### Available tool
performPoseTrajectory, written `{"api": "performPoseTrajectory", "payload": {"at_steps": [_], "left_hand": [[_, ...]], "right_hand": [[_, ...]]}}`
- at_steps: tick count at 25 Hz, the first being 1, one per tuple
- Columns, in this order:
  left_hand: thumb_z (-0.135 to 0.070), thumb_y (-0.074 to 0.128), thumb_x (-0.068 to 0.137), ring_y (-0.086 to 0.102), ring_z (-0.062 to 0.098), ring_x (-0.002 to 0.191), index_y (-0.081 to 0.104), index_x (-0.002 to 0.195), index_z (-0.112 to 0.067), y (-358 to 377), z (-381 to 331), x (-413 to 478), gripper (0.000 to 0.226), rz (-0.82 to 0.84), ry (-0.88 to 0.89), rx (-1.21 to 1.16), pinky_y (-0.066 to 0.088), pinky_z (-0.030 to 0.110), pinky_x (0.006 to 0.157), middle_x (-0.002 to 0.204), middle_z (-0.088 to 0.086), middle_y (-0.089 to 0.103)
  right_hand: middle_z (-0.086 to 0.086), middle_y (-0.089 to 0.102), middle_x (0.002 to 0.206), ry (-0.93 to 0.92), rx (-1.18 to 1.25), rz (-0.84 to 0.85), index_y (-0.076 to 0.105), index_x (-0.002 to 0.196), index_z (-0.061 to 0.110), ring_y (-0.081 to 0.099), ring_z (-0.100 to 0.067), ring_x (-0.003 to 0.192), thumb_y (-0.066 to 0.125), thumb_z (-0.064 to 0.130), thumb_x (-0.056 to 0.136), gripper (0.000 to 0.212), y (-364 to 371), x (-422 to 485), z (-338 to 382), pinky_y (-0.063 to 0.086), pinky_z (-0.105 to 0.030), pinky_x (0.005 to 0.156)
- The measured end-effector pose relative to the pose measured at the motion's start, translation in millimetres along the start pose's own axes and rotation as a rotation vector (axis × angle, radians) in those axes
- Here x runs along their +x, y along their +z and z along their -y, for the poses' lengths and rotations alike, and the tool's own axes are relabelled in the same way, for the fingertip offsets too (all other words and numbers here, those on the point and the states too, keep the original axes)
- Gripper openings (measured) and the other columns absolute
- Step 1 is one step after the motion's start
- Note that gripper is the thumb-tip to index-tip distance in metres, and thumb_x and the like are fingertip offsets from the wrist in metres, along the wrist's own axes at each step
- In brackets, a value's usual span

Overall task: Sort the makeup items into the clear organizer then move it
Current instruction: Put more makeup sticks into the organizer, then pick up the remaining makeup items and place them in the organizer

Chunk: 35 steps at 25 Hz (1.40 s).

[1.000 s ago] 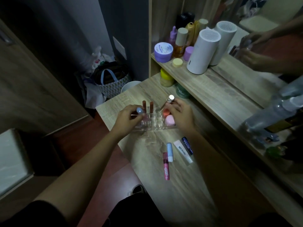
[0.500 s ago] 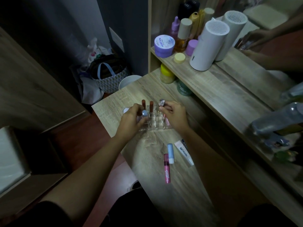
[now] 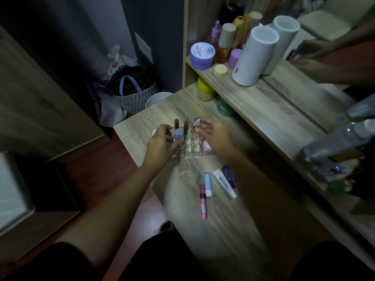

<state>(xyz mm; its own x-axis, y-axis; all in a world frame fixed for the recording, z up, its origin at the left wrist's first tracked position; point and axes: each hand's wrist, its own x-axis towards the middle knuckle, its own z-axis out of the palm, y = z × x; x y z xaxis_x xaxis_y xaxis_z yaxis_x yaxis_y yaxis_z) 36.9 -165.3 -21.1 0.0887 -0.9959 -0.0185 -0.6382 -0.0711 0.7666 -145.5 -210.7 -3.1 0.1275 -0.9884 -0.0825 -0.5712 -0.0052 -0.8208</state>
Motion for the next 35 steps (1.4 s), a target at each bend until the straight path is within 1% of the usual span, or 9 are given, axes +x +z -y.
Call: {"api": "performPoseTrajectory", "payload": {"at_steps": [3, 4, 7, 12, 17, 24, 27, 31, 35], "left_hand": [[-0.015, 0.072, 0.081, 0.059, 0.012, 0.076, 0.049, 0.115, -0.006, -1.6, -6.2, -13.2, 0.042, -0.046, 0.016, 0.005, 0.043, 0.007, 0.061, 0.107, 0.016, 0.059], [-0.014, 0.072, 0.08, 0.059, 0.014, 0.075, 0.049, 0.114, -0.006, -1.4, -9.3, -18.2, 0.041, -0.056, 0.033, 0.005, 0.045, 0.008, 0.063, 0.104, 0.014, 0.058], [-0.012, 0.07, 0.081, 0.059, 0.021, 0.075, 0.051, 0.108, -0.002, 3.6, -20.1, -38.6, 0.034, -0.051, 0.089, 0.014, 0.053, 0.036, 0.072, 0.09, 0.004, 0.055], [-0.013, 0.066, 0.083, 0.054, 0.017, 0.075, 0.051, 0.108, -0.002, 22.7, -24.7, -73.6, 0.031, 0.048, 0.111, 0.031, 0.041, 0.027, 0.068, 0.091, 0.011, 0.057], [-0.012, 0.068, 0.081, 0.057, 0.023, 0.075, 0.053, 0.105, -0.002, 42.8, -25.9, -103.4, 0.029, 0.112, 0.095, 0.018, 0.046, 0.033, 0.071, 0.085, 0.006, 0.054], [-0.018, 0.071, 0.079, 0.057, 0.026, 0.078, 0.055, 0.101, -0.004, 71.4, -22.8, -131.6, 0.031, 0.153, 0.001, 0.029, 0.048, 0.038, 0.073, 0.09, 0.012, 0.06], [-0.026, 0.071, 0.08, 0.055, 0.023, 0.077, 0.055, 0.1, -0.006, 82.9, -23.6, -138.2, 0.032, 0.139, -0.065, 0.043, 0.044, 0.034, 0.068, 0.096, 0.013, 0.06], [-0.028, 0.07, 0.08, 0.047, 0.019, 0.078, 0.05, 0.102, -0.005, 94.7, -22.7, -148.0, 0.038, 0.148, -0.2, 0.109, 0.037, 0.03, 0.067, 0.101, 0.014, 0.057], [-0.016, 0.067, 0.077, 0.058, 0.031, 0.088, 0.049, 0.106, -0.004, 92.4, -18.1, -152.4, 0.036, 0.154, -0.271, 0.104, 0.037, 0.03, 0.069, 0.104, 0.018, 0.061]], "right_hand": [[-0.017, 0.06, 0.123, -0.053, 0.006, -0.032, 0.054, 0.127, 0.003, 0.06, -0.01, 0.097, 0.067, 0.008, 0.084, 0.046, -11.6, -14.8, 3.3, 0.044, 0.004, 0.07], [-0.017, 0.06, 0.123, -0.06, 0.016, -0.038, 0.054, 0.128, 0.002, 0.061, -0.011, 0.097, 0.067, 0.008, 0.084, 0.046, -14.9, -20.8, 2.8, 0.045, 0.002, 0.074], [-0.016, 0.062, 0.119, -0.054, 0.014, -0.069, 0.056, 0.126, 0.002, 0.062, -0.012, 0.095, 0.068, 0.007, 0.084, 0.043, -23.5, -42.9, -4.4, 0.047, -0.002, 0.076], [-0.014, 0.062, 0.116, 0.022, -0.065, -0.102, 0.06, 0.122, 0.005, 0.06, -0.01, 0.088, 0.068, 0.009, 0.084, 0.039, -35.3, -83.7, -35.3, 0.038, 0.011, 0.064], [-0.014, 0.066, 0.116, 0.165, -0.092, -0.119, 0.06, 0.122, 0.004, 0.06, -0.009, 0.09, 0.066, 0.006, 0.086, 0.037, -46.3, -116.3, -69.0, 0.046, -0.013, 0.081], [-0.015, 0.068, 0.11, 0.186, -0.158, -0.119, 0.065, 0.114, 0.004, 0.061, -0.011, 0.084, 0.063, 0.007, 0.086, 0.028, -33.1, -149.9, -81.2, 0.05, -0.021, 0.077], [-0.014, 0.065, 0.115, 0.172, -0.29, -0.1, 0.064, 0.115, 0.007, 0.065, -0.022, 0.097, 0.058, 0.011, 0.09, 0.026, -17.5, -165.0, -76.6, 0.054, -0.034, 0.087], [-0.012, 0.057, 0.124, 0.208, -0.474, -0.075, 0.059, 0.119, 0.01, 0.058, -0.026, 0.107, 0.05, 0.019, 0.095, 0.027, -4.1, -175.2, -71.9, 0.047, -0.035, 0.091], [-0.012, 0.052, 0.129, 0.268, -0.498, -0.054, 0.056, 0.118, 0.009, 0.055, -0.026, 0.112, 0.054, 0.015, 0.093, 0.026, 6.7, -181.8, -68.3, 0.046, -0.033, 0.093]]}}
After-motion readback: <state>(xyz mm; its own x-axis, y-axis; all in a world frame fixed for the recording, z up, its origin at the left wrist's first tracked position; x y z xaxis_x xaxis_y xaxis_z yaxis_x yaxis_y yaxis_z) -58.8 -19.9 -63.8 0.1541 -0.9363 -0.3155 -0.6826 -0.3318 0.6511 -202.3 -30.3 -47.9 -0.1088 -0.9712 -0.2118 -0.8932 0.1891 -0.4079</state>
